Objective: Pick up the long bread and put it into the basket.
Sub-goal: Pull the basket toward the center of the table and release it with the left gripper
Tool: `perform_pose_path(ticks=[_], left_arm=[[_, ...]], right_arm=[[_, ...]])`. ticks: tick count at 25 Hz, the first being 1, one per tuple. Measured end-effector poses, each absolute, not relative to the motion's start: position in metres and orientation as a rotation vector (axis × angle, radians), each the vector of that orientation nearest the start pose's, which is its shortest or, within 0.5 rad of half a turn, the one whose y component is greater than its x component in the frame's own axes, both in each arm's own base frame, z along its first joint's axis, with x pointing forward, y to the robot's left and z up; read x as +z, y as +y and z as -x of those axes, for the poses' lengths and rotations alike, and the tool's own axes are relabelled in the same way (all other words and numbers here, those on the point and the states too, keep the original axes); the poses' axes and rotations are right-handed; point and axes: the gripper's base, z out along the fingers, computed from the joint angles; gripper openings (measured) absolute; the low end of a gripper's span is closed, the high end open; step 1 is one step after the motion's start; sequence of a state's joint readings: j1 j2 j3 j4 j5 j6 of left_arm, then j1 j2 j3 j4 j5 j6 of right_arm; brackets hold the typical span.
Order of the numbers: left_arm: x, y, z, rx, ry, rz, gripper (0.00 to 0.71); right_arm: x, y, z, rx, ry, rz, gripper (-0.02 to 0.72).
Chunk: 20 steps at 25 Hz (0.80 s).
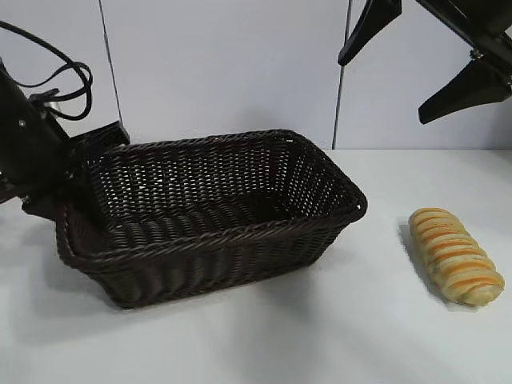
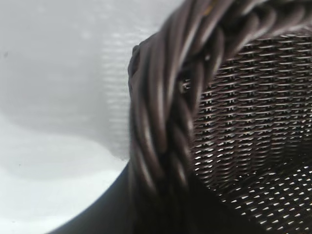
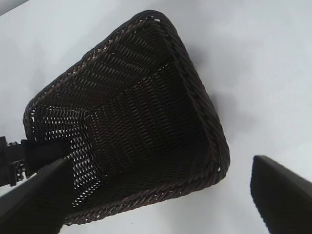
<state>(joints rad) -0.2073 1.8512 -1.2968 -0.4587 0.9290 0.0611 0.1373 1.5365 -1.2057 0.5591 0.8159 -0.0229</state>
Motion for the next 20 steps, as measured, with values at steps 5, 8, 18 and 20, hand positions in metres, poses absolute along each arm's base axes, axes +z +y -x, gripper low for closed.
perform_pose_path(ticks=[5, 8, 18, 20], left_arm=[[0.220, -0.107, -0.368, -0.528, 2.943, -0.178, 0.097], [0.213, -0.112, -0.380, -0.527, 2.956, -0.199, 0.097], [0.169, -0.140, -0.396, -0.560, 3.034, -0.238, 0.097], [0.168, -0.141, -0.397, -0.561, 3.028, -0.226, 0.097]], right_arm=[[0.298, 0.079, -0.317, 0.704, 2.581, -0.158, 0.681], [0.298, 0.079, -0.317, 0.704, 2.581, -0.158, 0.681], [0.298, 0.079, -0.317, 0.706, 2.581, -0.159, 0.681], [0.298, 0.079, -0.317, 0.706, 2.581, -0.159, 0.681]])
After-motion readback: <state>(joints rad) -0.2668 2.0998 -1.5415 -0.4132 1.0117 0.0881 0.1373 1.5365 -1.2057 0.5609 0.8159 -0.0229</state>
